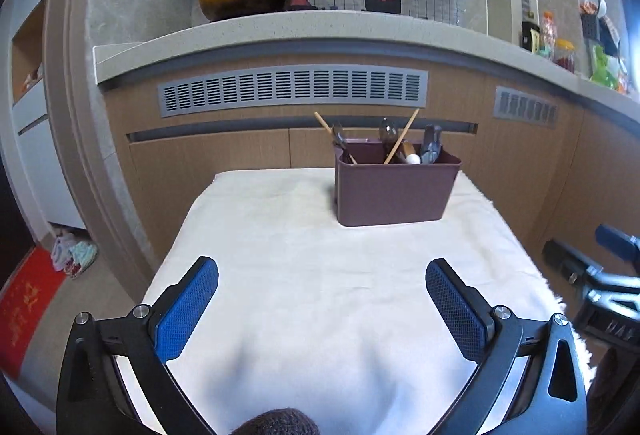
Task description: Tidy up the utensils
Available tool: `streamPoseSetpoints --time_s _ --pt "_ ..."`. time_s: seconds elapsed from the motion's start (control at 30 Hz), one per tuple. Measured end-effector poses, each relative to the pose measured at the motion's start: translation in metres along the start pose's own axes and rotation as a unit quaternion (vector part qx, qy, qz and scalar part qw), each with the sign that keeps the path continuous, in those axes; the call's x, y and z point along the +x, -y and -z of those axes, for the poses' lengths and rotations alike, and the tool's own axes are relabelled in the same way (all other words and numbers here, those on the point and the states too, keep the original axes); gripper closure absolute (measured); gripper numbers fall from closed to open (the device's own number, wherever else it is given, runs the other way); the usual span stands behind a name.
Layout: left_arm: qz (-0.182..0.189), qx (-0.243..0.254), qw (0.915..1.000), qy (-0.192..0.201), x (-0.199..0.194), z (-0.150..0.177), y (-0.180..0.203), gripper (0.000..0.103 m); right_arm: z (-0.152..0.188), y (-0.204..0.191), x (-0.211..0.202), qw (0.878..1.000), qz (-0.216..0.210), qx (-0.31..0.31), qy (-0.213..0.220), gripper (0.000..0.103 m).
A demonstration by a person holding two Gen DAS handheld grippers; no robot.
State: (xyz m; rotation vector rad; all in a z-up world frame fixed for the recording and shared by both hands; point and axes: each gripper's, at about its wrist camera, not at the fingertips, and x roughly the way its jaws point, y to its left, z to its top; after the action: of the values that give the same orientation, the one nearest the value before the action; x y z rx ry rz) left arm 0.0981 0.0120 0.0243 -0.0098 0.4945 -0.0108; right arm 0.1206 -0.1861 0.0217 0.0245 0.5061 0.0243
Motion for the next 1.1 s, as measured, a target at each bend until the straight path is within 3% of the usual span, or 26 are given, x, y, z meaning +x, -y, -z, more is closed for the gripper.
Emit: streamPoseSetpoints --time_s 0.23,1.1 --pt "0.008 0.007 0.9999 0.008 -0.0134 0.0009 0.0046 0.000 -0.0001 0.0049 -0.0106 1.000 0.009 -0.003 0.015 0.001" --pt "0.020 0.006 0.9997 -0.011 -0.0052 0.0045 0.0048 0.000 0.0026 0.0076 -0.0108 1.000 0.008 -0.007 0.010 0.000"
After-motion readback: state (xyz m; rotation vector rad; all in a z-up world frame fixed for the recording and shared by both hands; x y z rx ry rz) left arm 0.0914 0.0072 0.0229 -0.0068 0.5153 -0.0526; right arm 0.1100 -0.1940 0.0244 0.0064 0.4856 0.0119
